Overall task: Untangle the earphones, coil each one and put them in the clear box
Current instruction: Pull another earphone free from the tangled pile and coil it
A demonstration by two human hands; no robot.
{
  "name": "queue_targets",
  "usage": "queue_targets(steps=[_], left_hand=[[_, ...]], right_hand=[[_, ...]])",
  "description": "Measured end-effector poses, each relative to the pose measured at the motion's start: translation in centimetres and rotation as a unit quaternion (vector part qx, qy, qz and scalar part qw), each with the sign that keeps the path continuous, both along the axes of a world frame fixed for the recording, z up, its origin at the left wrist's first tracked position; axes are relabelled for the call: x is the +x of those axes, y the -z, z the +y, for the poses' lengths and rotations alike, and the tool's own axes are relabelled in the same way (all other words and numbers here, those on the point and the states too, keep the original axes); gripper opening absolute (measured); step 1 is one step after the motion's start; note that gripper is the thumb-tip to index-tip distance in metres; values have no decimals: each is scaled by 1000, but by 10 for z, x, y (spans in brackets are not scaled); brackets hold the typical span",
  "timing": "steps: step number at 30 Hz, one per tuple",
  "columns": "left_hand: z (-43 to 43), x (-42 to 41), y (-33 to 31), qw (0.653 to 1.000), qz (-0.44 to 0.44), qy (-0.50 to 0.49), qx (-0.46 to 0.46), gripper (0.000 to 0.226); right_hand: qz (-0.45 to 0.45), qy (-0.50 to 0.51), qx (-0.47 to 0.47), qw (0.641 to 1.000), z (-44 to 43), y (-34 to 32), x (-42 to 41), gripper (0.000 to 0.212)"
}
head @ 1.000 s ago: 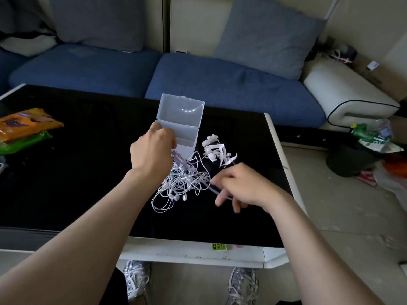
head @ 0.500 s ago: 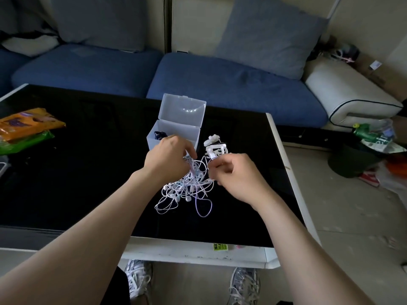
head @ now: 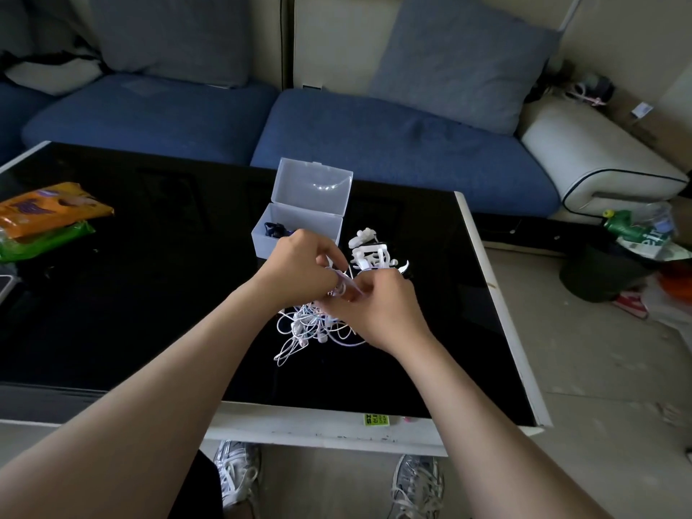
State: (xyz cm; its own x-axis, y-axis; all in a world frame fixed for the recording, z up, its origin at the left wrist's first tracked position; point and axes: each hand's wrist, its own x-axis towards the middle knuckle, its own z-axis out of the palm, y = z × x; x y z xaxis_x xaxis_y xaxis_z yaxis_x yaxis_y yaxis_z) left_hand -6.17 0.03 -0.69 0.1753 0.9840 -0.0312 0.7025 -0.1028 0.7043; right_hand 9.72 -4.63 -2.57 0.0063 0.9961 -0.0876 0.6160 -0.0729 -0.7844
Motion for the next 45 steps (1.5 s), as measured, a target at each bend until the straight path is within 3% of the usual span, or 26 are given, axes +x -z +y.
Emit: queue_targets(steps=[5, 8, 13, 17, 21, 25, 29, 31, 33, 35, 37, 39, 42, 45], left_hand=[[1, -4, -1, 999, -17, 28, -26, 7], [3, -10, 0, 998, -8, 55, -42, 23], [3, -12, 3, 998, 9, 54, 26, 13], [6, -11, 9, 997, 55, 29, 50, 32], [5, -6, 7, 996, 77, -22, 48, 68], [0, -5, 2, 978, 176, -78, 81, 58], [-1, -9, 5, 955, 261, -99, 97, 41], [1, -10, 6, 948, 281, -108, 105, 32], [1, -8, 7, 940, 302, -111, 114, 32], [0, -5, 8, 939, 307, -105, 111, 37], [-1, -3, 9, 942, 304, -96, 105, 40], [0, -1, 9, 942, 305, -92, 106, 43], [0, 1, 9, 941, 306, -92, 115, 38], [0, 1, 8, 939, 313, -88, 115, 29]], right_hand=[[-56, 22, 53, 997, 2, 2, 3, 50], [-72, 39, 51, 995, 5, 2, 12, 57], [-103, 42, 50, 993, 5, -10, 27, 46], [11, 5, 50, 999, 0, -21, 28, 33], [148, 68, 86, 983, 5, -23, 30, 15], [329, 127, 114, 929, 8, -35, 27, 20], [489, 283, 132, 814, 10, -46, 34, 22], [514, 329, 123, 782, 8, -47, 40, 14], [481, 349, 116, 796, 8, -43, 43, 8], [403, 331, 102, 847, 10, -37, 46, 11], [244, 264, 72, 930, 12, -29, 49, 20], [78, 169, 41, 982, 8, -23, 47, 34], [-111, 50, 14, 993, 4, -12, 42, 46], [-125, 26, 21, 992, 7, -6, 42, 41]])
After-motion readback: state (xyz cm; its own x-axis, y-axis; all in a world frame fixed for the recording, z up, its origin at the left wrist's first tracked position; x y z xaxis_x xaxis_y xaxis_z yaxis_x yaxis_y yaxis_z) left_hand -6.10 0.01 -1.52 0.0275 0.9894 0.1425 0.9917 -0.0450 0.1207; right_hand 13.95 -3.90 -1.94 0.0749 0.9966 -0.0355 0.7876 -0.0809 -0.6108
